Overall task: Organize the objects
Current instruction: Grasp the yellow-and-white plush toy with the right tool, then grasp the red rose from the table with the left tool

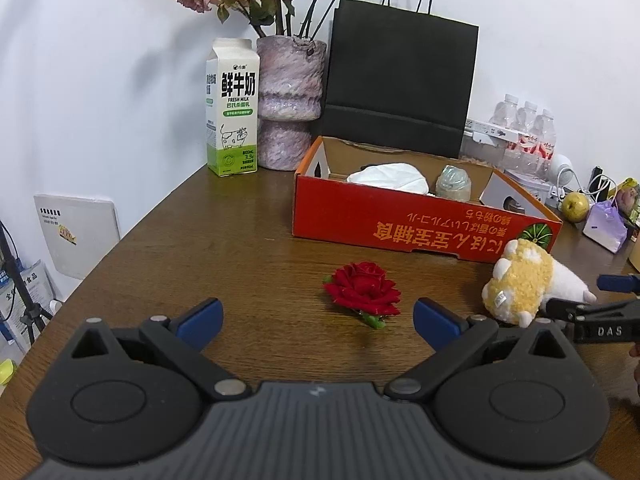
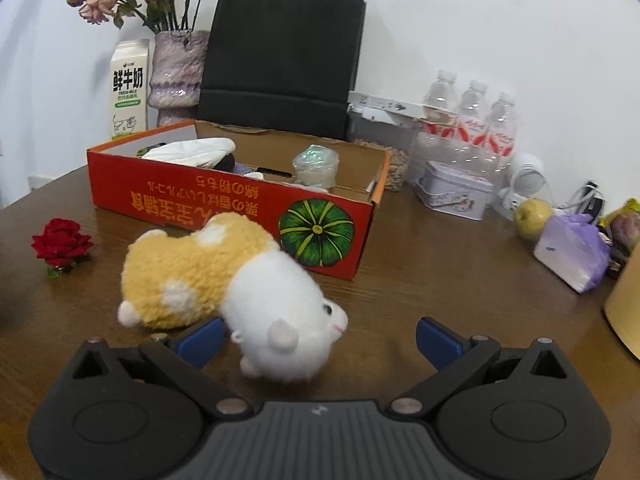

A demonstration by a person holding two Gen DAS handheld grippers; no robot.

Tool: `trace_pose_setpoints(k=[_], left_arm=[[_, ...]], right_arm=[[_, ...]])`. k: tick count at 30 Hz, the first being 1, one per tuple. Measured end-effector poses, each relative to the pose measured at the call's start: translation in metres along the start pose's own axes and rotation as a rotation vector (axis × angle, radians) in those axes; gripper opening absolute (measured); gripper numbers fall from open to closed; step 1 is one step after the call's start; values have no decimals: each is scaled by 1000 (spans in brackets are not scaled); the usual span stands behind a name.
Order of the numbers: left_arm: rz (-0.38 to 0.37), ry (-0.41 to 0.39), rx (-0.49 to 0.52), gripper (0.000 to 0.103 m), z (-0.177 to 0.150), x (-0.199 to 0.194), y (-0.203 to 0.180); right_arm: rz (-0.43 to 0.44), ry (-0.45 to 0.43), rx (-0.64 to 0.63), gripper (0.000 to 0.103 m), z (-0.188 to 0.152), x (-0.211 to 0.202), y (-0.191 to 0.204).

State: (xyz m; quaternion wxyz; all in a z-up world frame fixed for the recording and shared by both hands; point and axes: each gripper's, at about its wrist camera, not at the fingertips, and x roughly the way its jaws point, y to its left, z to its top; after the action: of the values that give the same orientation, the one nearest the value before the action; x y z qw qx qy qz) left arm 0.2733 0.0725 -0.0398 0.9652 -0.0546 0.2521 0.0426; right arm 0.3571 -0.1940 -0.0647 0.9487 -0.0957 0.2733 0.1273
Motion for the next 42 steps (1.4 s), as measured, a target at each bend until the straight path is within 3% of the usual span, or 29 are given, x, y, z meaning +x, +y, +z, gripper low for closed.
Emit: trace_pose_setpoints(k=[4, 7, 10, 11, 12, 19, 34, 42], left_arm=[[5, 10, 2, 103, -1, 3, 0], [9, 22, 6, 103, -2, 7, -1], [13, 31, 5, 103, -3, 9, -1], [12, 31, 4, 103, -3, 9, 0], [12, 31, 3, 103, -4, 9, 0], [13, 31, -5, 103, -3, 9, 2], [7, 11, -8, 103, -2, 3, 3], [13, 17, -1, 103, -5, 3, 1]], right_arm=[[103, -11, -25, 103, 7, 10, 3], [163, -16, -31, 95, 11, 13, 7], [198, -7, -34, 75, 11, 13, 8], [211, -5, -28, 61, 11, 13, 7], [214, -2, -24, 54, 11, 13, 7], [185, -20, -24, 49, 6, 3, 11], [9, -143, 78, 47, -18, -52, 12], [-30, -173, 86, 47, -24, -65, 14]])
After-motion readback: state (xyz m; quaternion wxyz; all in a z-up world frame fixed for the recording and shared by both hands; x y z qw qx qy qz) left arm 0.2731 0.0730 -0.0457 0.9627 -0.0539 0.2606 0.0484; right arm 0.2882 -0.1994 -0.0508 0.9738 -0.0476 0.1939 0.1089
